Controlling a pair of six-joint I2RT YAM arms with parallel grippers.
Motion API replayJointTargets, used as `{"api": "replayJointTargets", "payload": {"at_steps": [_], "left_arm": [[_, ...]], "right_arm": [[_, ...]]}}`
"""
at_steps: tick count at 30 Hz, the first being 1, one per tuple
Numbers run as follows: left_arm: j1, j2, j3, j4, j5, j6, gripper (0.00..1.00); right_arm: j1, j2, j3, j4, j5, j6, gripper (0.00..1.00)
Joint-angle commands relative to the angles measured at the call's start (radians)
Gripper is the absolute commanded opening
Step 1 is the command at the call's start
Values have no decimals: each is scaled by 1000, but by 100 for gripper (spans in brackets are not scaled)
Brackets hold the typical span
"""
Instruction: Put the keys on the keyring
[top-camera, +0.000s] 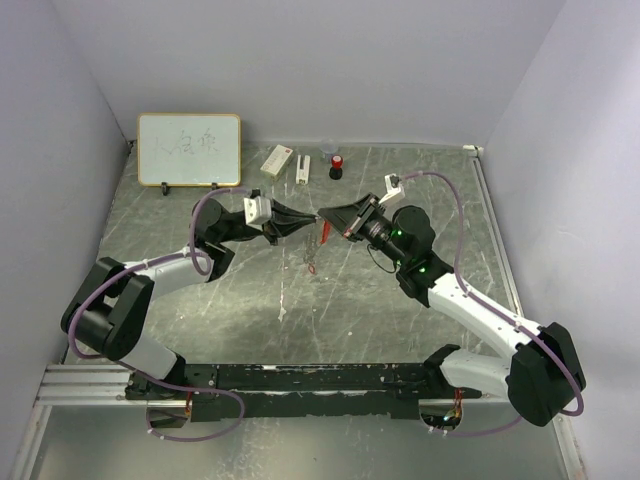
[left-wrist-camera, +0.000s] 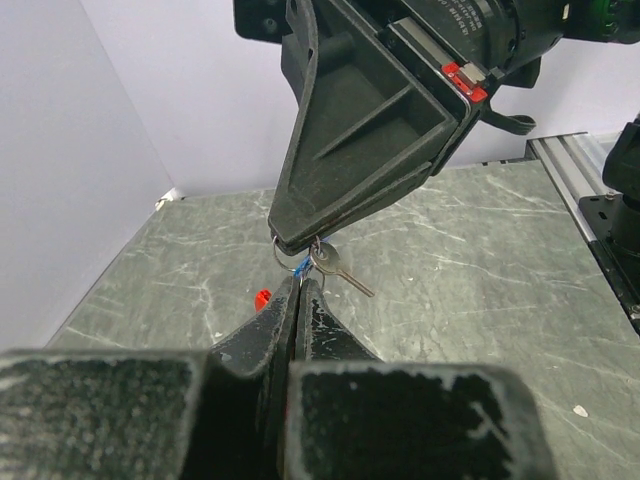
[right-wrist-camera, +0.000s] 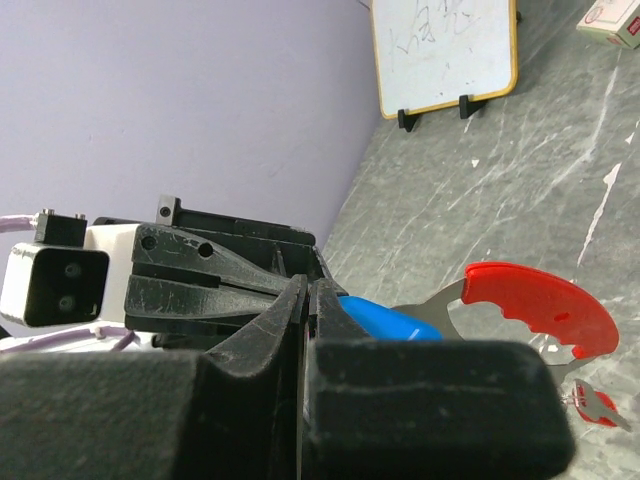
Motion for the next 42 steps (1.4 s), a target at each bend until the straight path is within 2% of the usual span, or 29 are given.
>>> {"api": "replayJointTargets", "payload": {"at_steps": [1, 2, 7, 9, 16, 42], "left_arm": [[-19, -13, 29, -48, -28, 29, 7], [-19, -11, 29, -49, -32, 22, 8], [-20, -11, 26, -50, -52, 11, 36], [-19, -17, 20, -48, -63, 12, 42], [-20, -41, 16, -87, -88, 29, 45], [-18, -100, -21, -117, -162, 28, 47]], "right_arm": [[7, -15, 51, 15, -7, -23, 0], [7, -15, 53, 11, -3, -30, 0], [6, -22, 62, -10, 12, -49, 0], [7, -25, 65, -16, 16, -56, 0], [6, -35, 74, -40, 31, -79, 0], [6, -43, 106, -62, 45, -113, 0]]}}
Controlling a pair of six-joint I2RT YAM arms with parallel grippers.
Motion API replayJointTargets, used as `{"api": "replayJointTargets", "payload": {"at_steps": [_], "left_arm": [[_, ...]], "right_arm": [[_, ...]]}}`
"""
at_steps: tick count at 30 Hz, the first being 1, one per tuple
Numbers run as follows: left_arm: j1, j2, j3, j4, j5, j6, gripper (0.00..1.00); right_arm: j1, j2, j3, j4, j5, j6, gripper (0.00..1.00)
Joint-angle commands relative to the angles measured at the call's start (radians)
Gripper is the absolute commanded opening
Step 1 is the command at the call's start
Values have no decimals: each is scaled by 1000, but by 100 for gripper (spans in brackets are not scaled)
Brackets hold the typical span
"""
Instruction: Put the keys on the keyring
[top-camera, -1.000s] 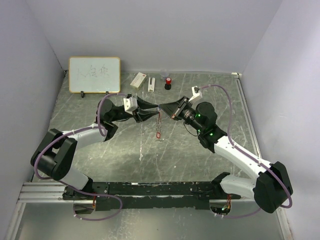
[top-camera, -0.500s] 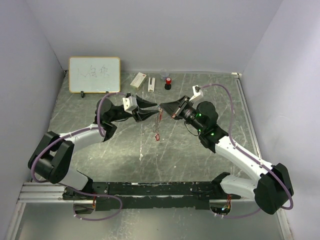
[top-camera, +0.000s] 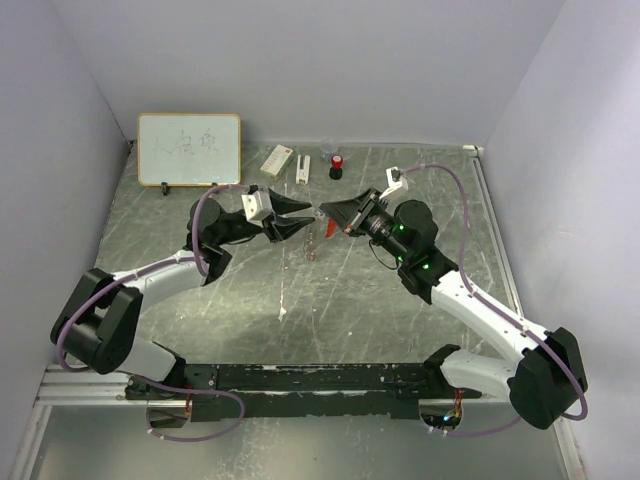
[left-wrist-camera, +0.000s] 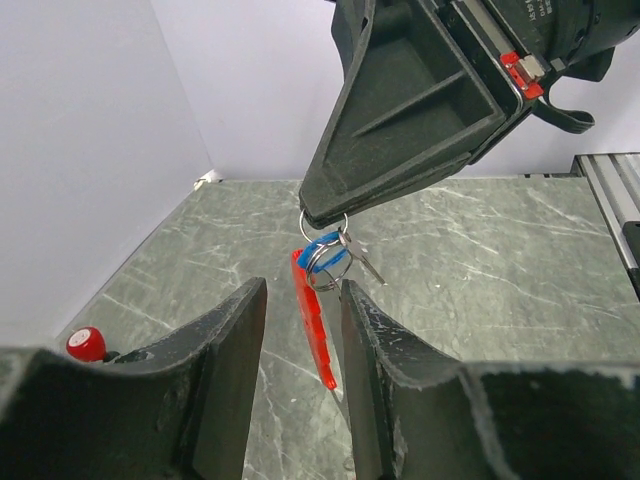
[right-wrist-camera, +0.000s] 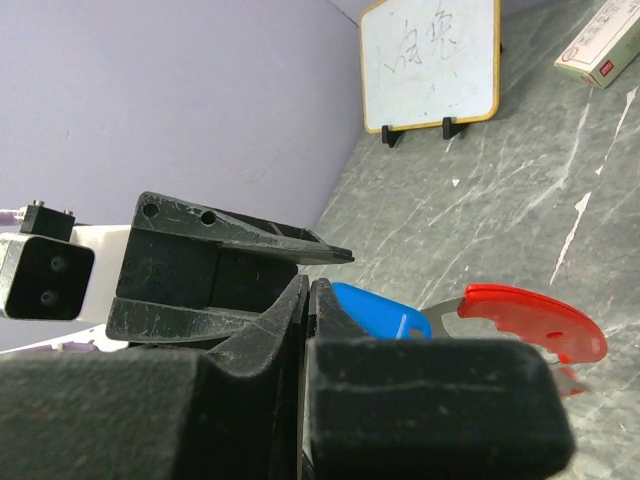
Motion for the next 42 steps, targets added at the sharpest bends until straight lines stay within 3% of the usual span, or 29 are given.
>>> {"api": "replayJointTargets", "payload": {"at_steps": [1, 24, 42], "left_arm": [[-6, -30, -18, 14, -22, -7, 47], [-6, -77, 27, -81, -1, -18, 48], [-11, 27, 95, -36, 29, -49, 48]], "right_arm": [[3, -26, 36, 33, 15, -13, 0], [4, -6, 79, -17, 12, -62, 0], [3, 5, 80, -10, -11, -72, 0]]}}
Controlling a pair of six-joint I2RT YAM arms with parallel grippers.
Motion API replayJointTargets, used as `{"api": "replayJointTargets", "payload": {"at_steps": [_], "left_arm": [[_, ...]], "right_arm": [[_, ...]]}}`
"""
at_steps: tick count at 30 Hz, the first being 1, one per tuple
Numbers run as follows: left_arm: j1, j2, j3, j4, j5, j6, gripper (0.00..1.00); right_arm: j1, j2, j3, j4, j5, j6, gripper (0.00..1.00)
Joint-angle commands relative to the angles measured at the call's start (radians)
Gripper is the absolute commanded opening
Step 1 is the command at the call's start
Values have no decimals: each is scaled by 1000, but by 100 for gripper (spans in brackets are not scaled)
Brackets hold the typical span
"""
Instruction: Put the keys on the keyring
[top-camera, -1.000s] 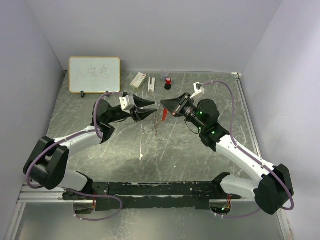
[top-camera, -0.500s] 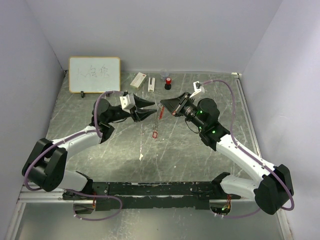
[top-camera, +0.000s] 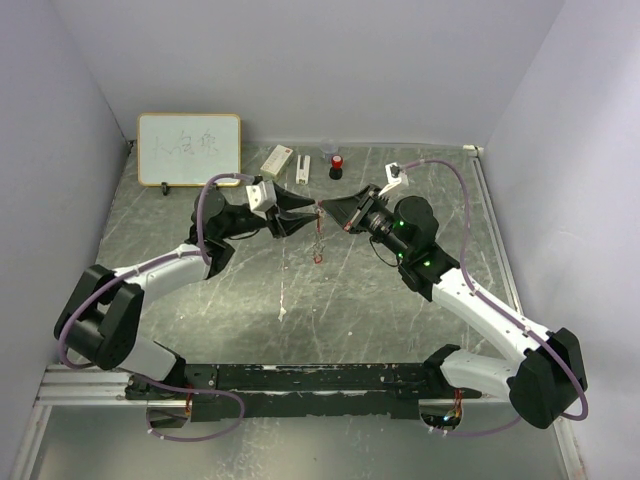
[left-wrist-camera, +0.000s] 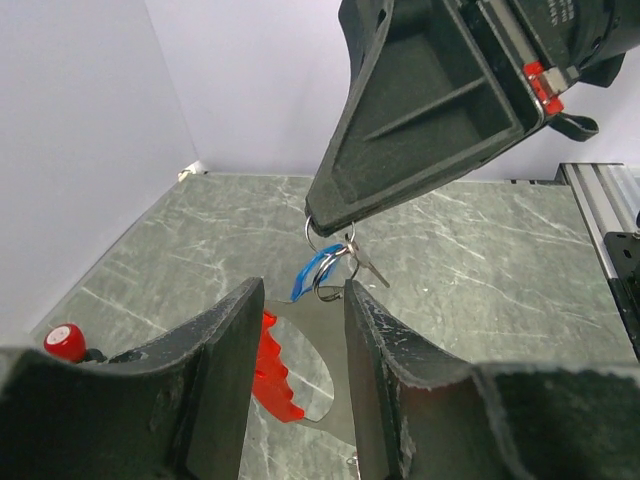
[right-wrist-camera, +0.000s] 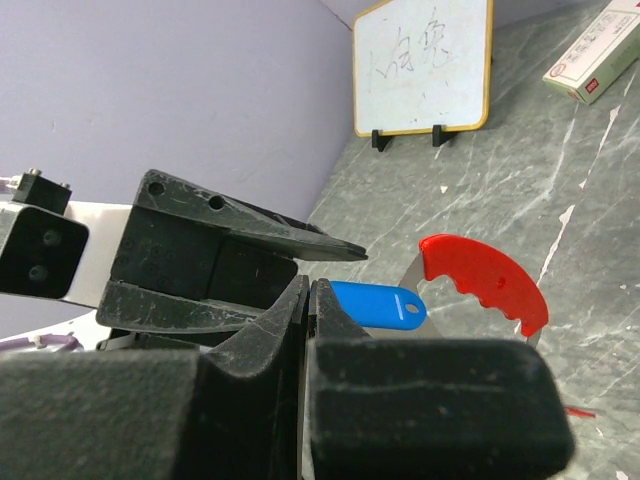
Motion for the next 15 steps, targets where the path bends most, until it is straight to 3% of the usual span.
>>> {"api": "replayJointTargets", "payload": {"at_steps": [1, 15], "left_arm": [[-8, 15, 31, 38, 24, -10, 48], [-9, 31, 54, 28, 44, 6, 46]], "right_arm": [[4, 3, 41, 35, -17, -19, 0], [3, 11, 48, 23, -46, -38, 0]]}}
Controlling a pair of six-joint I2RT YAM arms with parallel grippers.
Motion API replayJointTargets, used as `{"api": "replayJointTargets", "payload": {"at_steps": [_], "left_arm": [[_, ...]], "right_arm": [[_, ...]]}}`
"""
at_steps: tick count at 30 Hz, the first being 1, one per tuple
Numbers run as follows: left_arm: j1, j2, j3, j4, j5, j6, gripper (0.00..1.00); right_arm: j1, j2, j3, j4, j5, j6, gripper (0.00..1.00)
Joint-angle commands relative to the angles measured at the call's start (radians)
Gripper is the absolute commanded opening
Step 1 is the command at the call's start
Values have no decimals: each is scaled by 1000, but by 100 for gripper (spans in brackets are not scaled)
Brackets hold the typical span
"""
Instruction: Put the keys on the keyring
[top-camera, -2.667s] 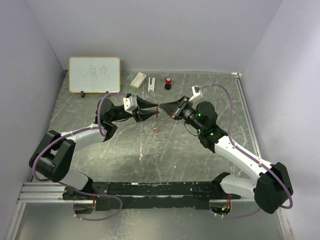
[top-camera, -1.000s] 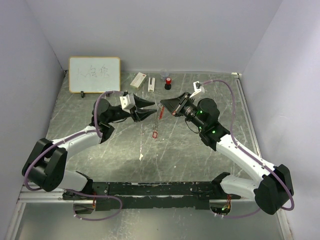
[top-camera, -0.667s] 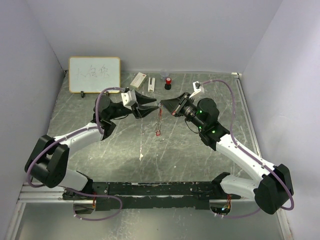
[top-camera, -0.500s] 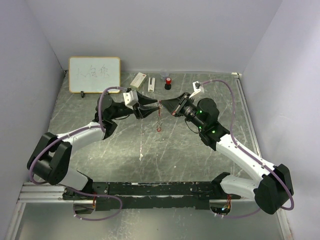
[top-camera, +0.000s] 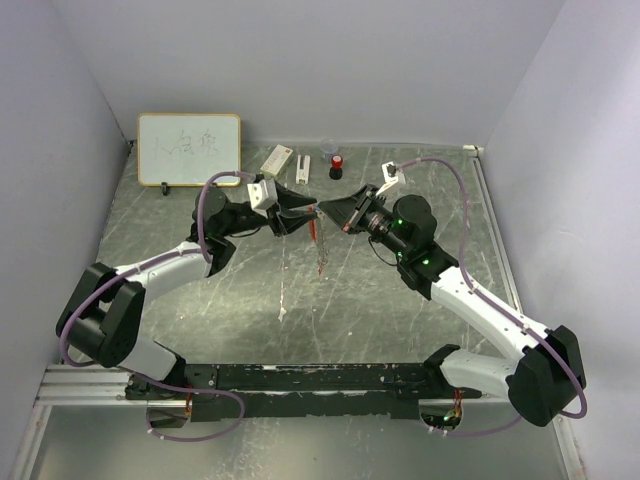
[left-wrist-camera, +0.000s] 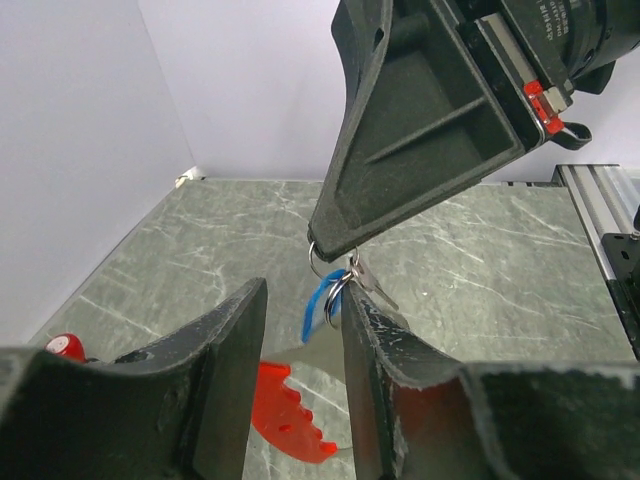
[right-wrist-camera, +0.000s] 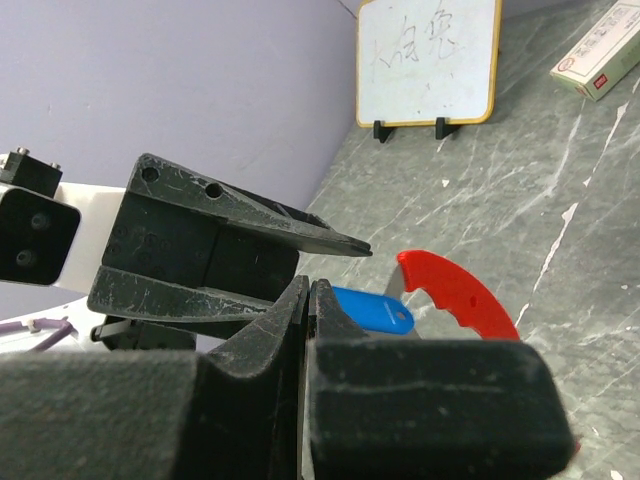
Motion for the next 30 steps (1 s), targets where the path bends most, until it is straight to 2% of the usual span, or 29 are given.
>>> {"api": "replayJointTargets", "payload": {"at_steps": [1, 4, 9, 13, 25, 28, 30], "left_arm": [[-6, 15, 37, 30, 36, 7, 45], [-6, 21, 33, 45, 45, 2, 37], [-7, 32, 41, 52, 77, -6, 15], [-7, 30, 37, 64, 86, -8, 7], [-6, 41, 28, 127, 104, -42, 8], [-5, 46, 41, 106, 102, -48, 31], [-5, 45, 37, 118, 102, -52, 38]], "right_arm": [[3, -3, 38, 26, -18, -16, 0], [4, -3, 39, 24, -20, -19, 0], [4, -3, 39, 22, -20, -22, 0], [3, -5, 42, 17, -15, -26, 0], [4, -20, 52, -17, 1, -45, 0], [4, -21, 57, -24, 0, -52, 0], [3, -19, 60, -24, -5, -54, 0]]}}
